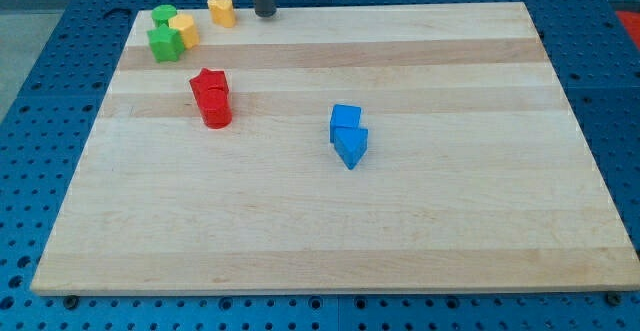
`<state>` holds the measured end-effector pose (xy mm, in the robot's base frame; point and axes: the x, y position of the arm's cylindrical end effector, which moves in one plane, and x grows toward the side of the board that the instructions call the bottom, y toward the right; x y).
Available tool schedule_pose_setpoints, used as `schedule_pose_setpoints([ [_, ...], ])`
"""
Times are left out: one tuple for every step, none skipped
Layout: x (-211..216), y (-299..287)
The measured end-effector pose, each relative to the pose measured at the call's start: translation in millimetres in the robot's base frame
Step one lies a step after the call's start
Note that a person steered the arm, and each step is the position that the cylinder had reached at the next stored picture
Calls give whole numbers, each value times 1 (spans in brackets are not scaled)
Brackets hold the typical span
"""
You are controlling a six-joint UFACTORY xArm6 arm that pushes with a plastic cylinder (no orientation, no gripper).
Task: Slide the yellow heart to the green circle
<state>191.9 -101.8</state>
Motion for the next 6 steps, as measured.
schedule_pose_setpoints([
  [0, -9],
  [0, -9],
  [0, -14],
  [0, -56],
  [0, -83],
  [1, -81],
])
